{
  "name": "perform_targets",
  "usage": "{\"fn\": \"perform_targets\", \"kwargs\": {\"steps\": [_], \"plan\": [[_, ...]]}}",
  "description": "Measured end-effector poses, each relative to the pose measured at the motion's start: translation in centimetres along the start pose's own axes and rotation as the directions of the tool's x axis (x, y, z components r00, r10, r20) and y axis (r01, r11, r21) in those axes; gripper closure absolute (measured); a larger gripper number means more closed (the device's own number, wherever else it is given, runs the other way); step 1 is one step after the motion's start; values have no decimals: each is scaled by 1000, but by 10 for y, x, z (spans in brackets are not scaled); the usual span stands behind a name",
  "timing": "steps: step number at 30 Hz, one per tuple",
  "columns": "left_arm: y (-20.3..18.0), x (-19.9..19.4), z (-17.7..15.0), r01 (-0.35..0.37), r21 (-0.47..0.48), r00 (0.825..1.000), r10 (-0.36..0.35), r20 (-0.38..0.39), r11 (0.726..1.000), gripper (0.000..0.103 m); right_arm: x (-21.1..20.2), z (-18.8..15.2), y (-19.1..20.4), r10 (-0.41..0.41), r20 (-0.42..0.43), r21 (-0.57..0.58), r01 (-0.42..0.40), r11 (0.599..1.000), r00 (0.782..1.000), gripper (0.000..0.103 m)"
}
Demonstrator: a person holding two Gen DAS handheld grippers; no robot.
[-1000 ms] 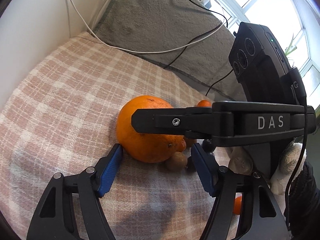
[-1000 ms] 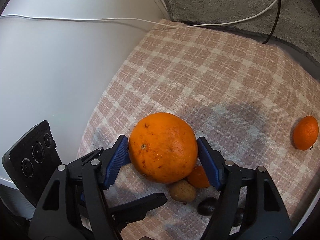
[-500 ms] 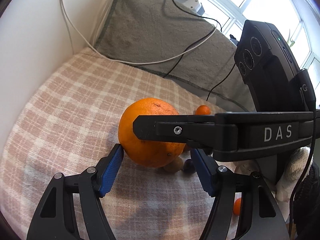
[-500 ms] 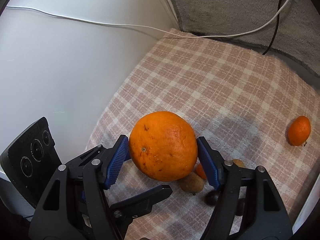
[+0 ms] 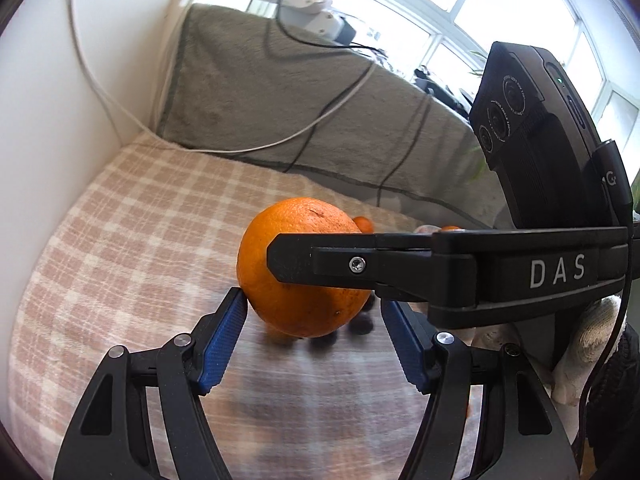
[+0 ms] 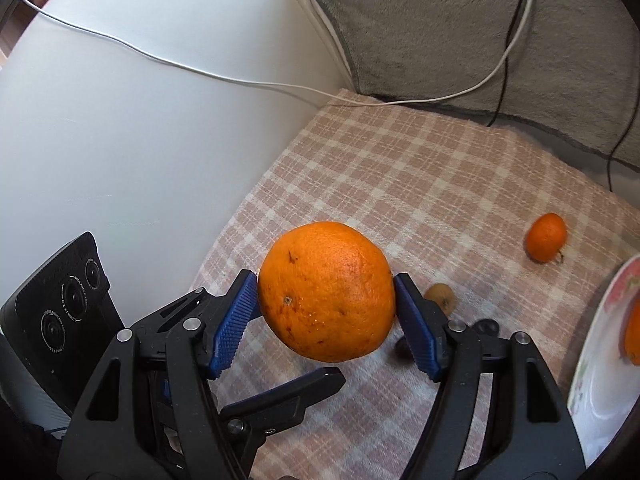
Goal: Organize fruits
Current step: 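Carry the bumpy orange with the right gripper onto the plate and release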
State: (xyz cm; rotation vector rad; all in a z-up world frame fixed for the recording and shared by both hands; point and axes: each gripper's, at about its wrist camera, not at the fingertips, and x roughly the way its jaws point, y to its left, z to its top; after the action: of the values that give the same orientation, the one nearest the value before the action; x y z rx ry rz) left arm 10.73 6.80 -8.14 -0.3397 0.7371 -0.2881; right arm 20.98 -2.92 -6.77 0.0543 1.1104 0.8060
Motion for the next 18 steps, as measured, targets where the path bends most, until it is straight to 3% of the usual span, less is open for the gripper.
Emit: {"fn": "perform_targets", "kwargs": {"steps": [18], "plan": [[-106, 20, -14, 100, 146, 994, -94, -52, 984, 35, -98, -65, -58, -65, 122, 119, 51, 992, 990, 30]]}}
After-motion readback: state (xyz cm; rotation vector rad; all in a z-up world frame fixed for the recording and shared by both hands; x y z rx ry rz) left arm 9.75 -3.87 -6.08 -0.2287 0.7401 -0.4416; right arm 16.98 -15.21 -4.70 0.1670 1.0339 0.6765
